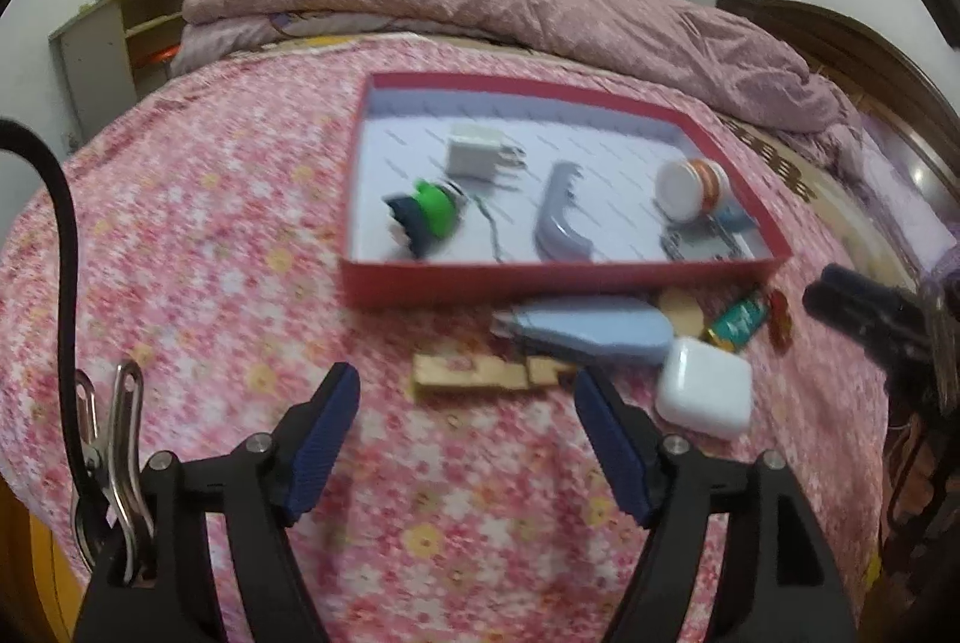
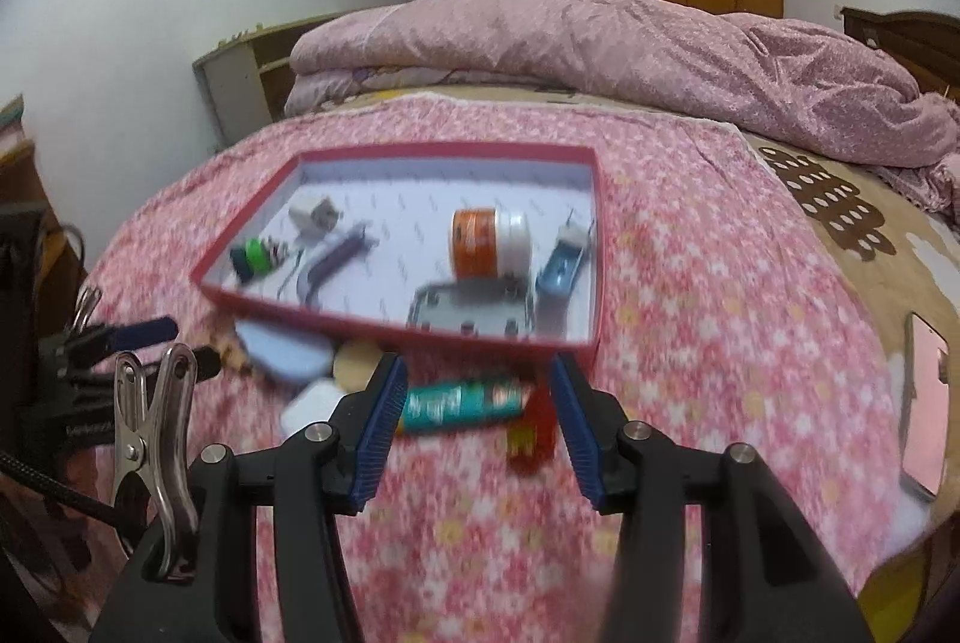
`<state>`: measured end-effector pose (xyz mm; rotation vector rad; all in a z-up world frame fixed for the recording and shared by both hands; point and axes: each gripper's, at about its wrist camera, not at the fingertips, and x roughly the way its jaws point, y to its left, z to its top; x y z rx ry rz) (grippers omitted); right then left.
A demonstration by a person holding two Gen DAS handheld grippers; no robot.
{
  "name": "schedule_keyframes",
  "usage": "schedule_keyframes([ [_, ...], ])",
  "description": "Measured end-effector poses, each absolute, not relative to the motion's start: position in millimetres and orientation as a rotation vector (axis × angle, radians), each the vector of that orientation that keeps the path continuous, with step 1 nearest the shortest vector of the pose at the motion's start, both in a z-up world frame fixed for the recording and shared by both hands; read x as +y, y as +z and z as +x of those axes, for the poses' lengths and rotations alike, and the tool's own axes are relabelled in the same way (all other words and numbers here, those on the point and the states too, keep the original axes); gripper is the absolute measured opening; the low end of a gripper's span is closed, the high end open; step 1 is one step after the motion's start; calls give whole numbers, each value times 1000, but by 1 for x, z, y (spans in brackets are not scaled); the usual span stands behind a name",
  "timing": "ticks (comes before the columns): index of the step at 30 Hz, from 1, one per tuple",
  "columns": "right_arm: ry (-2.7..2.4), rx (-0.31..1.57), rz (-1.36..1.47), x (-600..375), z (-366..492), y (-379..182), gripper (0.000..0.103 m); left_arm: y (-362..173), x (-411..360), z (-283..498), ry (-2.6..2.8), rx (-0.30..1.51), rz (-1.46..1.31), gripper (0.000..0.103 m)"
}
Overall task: Organize rigid objects
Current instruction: 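Grasp and lift the wooden zigzag puzzle piece with the left gripper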
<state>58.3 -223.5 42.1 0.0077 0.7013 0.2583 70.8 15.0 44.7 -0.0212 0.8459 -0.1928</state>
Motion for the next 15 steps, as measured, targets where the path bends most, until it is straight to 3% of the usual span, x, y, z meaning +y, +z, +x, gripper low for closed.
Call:
schedule_keyframes([
  [15,258,799,5,-226,29,-3,51,24,-22,80,-155,828,82,83],
])
